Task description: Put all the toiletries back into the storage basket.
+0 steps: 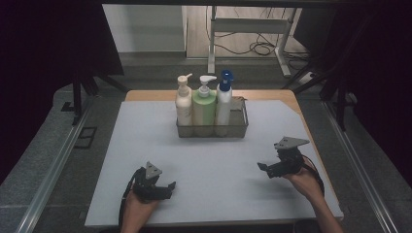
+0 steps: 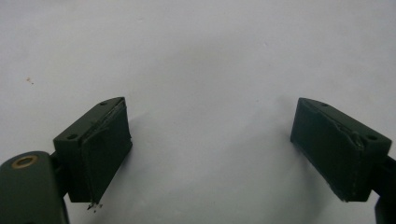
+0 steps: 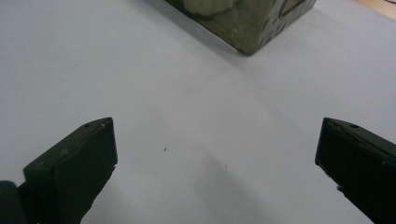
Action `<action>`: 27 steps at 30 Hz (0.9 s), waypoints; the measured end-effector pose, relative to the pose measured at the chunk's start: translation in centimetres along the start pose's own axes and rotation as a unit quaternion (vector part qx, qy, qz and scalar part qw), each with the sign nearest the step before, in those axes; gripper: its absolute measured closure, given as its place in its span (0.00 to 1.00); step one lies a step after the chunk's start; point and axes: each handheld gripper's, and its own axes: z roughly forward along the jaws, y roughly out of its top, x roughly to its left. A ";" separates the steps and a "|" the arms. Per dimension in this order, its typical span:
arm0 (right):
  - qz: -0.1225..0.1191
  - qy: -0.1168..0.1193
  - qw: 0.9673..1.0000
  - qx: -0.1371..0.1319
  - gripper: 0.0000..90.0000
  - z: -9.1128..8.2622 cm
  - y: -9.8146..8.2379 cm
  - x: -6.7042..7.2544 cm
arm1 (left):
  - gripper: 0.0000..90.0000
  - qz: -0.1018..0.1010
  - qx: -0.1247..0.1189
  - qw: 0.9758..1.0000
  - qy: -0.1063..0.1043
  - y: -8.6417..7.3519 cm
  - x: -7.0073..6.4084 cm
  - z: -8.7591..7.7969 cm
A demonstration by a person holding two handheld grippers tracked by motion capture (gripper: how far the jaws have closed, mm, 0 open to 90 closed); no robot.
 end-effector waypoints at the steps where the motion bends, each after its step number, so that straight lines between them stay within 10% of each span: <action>1: 0.002 0.001 1.000 -0.001 0.00 0.1 -0.3 0.0 | 0.13 0.000 0.000 1.000 0.000 0.0 0.0 0.0; 27: 0.026 0.019 0.999 0.034 0.00 1.9 -4.9 0.5 | 0.13 0.000 0.001 1.000 -0.001 0.0 0.0 0.0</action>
